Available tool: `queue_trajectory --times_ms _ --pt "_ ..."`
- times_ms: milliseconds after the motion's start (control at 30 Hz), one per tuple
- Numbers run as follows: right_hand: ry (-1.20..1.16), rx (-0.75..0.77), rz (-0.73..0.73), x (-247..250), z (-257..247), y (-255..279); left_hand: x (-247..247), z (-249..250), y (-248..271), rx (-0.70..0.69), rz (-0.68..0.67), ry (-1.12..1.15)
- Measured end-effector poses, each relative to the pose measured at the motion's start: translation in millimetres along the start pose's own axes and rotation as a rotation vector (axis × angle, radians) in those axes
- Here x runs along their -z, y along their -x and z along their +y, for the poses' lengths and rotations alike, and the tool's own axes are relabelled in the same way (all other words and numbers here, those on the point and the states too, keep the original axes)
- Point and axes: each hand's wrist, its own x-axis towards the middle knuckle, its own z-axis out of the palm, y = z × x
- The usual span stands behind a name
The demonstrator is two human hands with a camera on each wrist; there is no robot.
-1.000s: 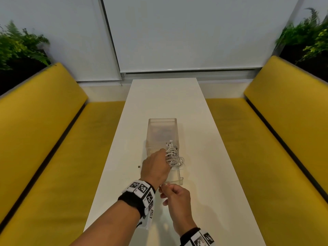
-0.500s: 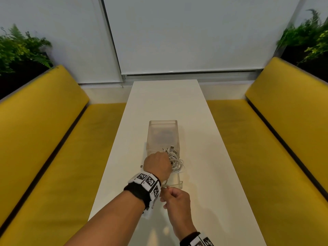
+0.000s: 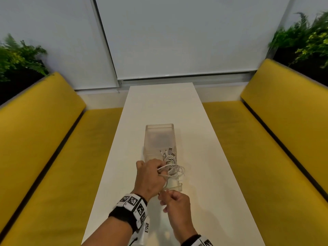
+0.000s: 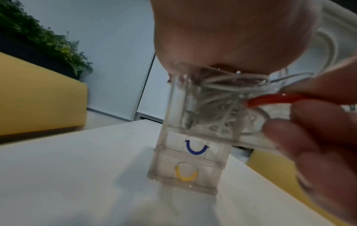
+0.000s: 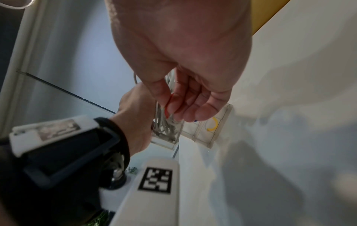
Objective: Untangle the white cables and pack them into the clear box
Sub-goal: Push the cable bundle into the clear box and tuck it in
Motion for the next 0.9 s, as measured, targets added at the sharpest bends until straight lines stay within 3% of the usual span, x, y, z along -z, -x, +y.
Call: queue_trajectory --times_ms 167,300,400,500,700,900 --pt "-0.004 -0.029 -0.008 3 2 -3 20 -6 3 0.013 -0.231 0.344" --pt "-0.01 -0.032 -0.017 5 2 -4 47 2 -11 0.086 -0.451 0.485" --pt "-0.01 -0.027 -0.023 5 2 -3 55 6 -15 0.085 -0.513 0.567" --pt "-0.005 -0.028 -0.021 5 2 -4 53 11 -10 0.086 -0.409 0.664" --pt "0.018 -0.005 -0.028 3 5 -5 21 18 7 0.072 -0.04 0.691" --pt "0.063 0.075 -0.039 4 8 -5 3 24 -4 0.118 0.119 -0.102"
